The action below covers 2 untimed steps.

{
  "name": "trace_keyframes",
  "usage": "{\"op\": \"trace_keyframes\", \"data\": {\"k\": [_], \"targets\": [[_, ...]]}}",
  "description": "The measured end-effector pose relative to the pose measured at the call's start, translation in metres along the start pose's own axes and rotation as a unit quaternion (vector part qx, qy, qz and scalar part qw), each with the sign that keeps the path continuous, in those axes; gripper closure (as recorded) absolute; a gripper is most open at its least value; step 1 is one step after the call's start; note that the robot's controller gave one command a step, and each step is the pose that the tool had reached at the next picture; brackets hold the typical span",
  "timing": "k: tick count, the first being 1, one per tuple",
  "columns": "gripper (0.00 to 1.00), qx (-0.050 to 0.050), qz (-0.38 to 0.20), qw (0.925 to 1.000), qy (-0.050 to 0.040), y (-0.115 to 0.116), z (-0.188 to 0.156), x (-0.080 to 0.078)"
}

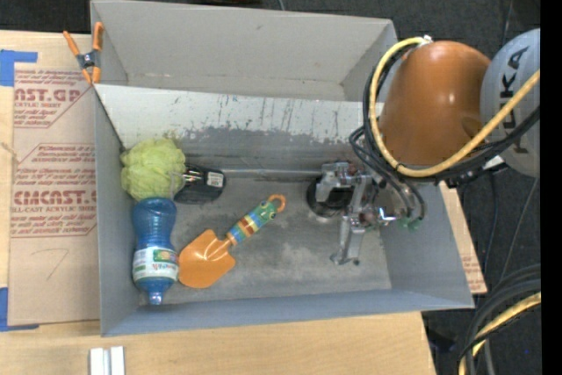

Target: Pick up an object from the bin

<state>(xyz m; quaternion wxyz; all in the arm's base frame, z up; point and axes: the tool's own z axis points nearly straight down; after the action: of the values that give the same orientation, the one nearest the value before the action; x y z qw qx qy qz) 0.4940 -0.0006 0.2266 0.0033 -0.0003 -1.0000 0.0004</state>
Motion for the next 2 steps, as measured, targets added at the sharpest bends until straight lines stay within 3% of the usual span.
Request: {"op": "trace_keyframes", "data": {"k": [1,2], "targets": [[0.00,0.000,0.000,1.0000,-0.0039,0.000,-0.003,-0.002],[0.00,0.000,-0.125,0.9921,-0.0049,0.046,0.076,-0.018]]}}
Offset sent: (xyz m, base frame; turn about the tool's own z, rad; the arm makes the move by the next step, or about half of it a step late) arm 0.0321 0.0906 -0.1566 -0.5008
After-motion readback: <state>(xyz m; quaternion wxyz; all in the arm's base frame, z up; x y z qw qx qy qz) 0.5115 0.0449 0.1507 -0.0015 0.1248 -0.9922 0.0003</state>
